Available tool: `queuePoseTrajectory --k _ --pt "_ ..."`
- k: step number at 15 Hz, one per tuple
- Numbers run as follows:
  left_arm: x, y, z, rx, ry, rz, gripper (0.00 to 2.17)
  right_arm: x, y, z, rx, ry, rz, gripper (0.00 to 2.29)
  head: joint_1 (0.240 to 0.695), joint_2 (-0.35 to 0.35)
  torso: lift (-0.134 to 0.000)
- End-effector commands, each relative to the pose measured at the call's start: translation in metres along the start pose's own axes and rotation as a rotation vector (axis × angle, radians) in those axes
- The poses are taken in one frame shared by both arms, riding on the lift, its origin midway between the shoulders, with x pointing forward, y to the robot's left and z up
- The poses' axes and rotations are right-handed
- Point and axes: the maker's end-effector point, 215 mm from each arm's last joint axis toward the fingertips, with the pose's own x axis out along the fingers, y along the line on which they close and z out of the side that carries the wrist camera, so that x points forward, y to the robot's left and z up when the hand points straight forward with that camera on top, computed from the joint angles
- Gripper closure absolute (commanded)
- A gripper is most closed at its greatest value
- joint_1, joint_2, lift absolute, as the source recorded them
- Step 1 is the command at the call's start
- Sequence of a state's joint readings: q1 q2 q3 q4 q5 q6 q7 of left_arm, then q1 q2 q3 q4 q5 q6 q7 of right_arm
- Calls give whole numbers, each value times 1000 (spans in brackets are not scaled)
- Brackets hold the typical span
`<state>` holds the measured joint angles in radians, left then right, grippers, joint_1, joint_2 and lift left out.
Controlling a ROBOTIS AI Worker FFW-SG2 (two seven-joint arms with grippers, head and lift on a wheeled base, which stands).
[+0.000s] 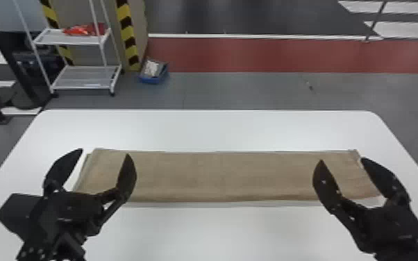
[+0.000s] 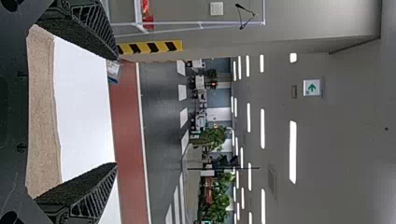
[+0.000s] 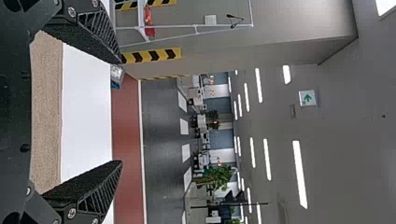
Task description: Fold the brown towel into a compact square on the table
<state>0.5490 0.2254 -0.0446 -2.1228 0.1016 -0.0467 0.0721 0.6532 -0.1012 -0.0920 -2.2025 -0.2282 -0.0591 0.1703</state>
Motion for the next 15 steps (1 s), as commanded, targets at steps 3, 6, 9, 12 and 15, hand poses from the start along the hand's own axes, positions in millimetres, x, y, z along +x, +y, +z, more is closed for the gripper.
queuePoseTrajectory --k 3,6,9,12,15 --pt "1 1 -1 -2 0 3 80 2 -1 -2 0 5 0 130 695 -16 -125" --pt "2 1 -3 -2 3 3 80 2 -1 -4 1 8 0 130 695 -15 -125" --pt "2 1 -4 -2 5 5 80 2 -3 -3 -1 6 -2 130 695 -16 -125" --pt "2 2 -5 -3 6 7 80 2 -4 -5 0 8 -4 130 695 -17 -125" --pt "6 6 -12 -3 14 11 80 7 -6 -6 -3 7 -4 157 695 -17 -125"
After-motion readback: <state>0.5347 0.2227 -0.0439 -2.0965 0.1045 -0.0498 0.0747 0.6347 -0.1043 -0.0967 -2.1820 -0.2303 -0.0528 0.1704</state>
